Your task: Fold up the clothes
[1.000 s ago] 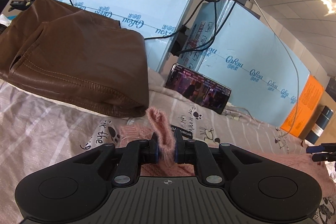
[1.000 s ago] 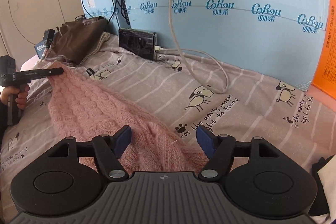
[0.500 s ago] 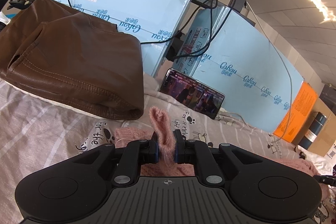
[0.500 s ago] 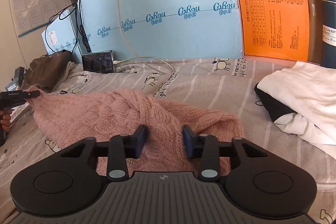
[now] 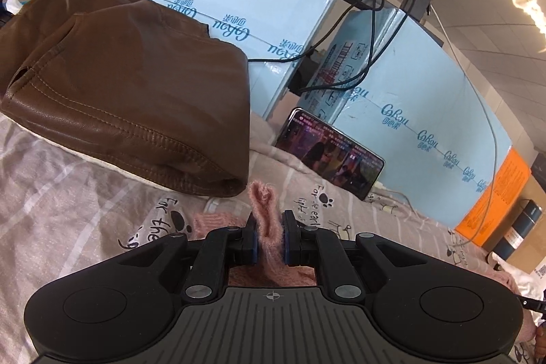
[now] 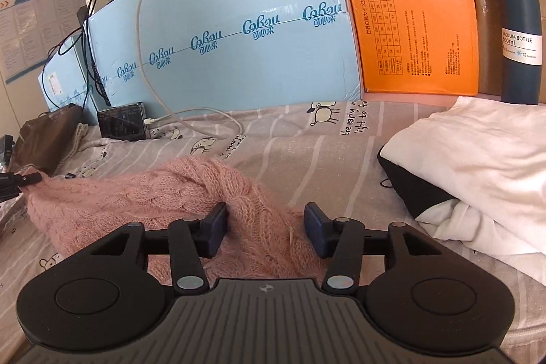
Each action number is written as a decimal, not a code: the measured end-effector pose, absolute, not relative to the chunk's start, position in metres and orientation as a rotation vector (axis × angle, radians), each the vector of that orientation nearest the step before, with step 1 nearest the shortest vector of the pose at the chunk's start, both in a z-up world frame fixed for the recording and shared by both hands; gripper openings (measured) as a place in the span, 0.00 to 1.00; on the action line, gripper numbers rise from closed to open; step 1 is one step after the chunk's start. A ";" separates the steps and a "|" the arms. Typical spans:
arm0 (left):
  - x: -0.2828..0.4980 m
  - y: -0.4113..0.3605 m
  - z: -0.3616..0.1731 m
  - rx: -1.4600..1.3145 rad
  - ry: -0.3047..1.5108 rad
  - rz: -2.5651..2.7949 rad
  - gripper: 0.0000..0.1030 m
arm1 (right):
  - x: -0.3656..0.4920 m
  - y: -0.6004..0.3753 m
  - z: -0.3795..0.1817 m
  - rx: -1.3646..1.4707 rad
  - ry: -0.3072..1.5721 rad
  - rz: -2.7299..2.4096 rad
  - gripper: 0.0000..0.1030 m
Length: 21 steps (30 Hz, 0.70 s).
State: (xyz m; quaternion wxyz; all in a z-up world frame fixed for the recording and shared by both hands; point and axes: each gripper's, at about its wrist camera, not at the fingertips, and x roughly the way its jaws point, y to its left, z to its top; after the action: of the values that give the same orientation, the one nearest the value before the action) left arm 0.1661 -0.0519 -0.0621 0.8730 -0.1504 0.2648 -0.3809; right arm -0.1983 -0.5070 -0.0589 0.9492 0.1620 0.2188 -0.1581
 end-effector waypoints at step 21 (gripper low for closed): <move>0.141 -0.005 -0.061 -0.655 0.742 -0.528 0.84 | -0.197 -0.445 -0.046 0.493 0.185 -0.385 0.80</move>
State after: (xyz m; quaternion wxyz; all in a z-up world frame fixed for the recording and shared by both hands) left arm 0.1408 -0.0055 -0.0612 0.8467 -0.3106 0.3519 -0.2506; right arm -0.1973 -0.4452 -0.0463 0.9473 0.2423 0.0910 -0.1890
